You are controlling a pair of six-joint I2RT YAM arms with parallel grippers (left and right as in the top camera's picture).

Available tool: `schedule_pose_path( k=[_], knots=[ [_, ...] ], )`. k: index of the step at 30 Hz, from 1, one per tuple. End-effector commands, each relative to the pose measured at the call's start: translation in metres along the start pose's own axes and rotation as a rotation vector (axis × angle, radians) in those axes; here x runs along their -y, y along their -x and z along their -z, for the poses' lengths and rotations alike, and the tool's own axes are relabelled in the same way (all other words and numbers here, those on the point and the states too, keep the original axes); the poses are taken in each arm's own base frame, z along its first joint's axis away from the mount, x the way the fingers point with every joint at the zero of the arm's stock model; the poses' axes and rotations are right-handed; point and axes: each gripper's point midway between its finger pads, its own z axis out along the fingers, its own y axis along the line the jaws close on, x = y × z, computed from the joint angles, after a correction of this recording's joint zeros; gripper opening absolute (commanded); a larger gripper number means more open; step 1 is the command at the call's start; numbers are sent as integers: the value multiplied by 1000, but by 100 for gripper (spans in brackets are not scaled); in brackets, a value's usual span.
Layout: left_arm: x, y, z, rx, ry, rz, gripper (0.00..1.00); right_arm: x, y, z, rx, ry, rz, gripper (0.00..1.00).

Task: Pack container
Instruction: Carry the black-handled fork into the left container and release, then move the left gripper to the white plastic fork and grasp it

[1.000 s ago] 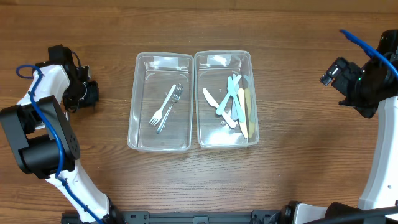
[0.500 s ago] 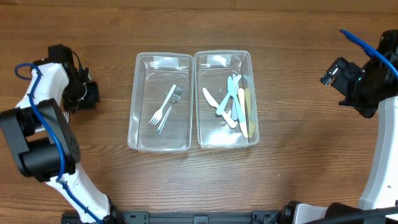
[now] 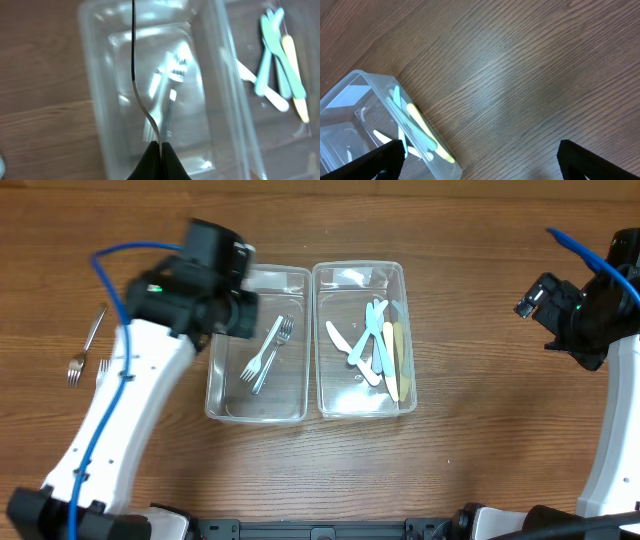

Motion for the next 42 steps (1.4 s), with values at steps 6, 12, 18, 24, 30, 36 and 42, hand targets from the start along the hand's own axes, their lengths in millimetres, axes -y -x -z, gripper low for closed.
schedule_pose_path(
  k=[6, 12, 18, 24, 30, 36, 42],
  knots=[
    [7, -56, -94, -226, 65, 42, 4, -2, 0, 1, 4, 6, 11, 100],
    [6, -56, -103, -242, 72, -24, 26, -2, -1, 1, 0, 5, 10, 100],
    [-3, -20, -62, -172, 147, -25, 80, -1, -2, 1, -4, 3, 10, 100],
    [-41, 3, 33, -46, 214, 72, 100, -1, -1, 1, -3, 3, 11, 100],
    [-131, -28, 124, 112, 300, 309, 100, -1, -1, 1, -3, 3, 10, 100],
    [-187, -70, 125, 162, 234, 485, 100, -2, -2, 1, -3, 4, 10, 100],
    [-251, -111, 26, 3, 195, 595, 100, -2, -1, 1, -3, 4, 10, 100]
  ],
)
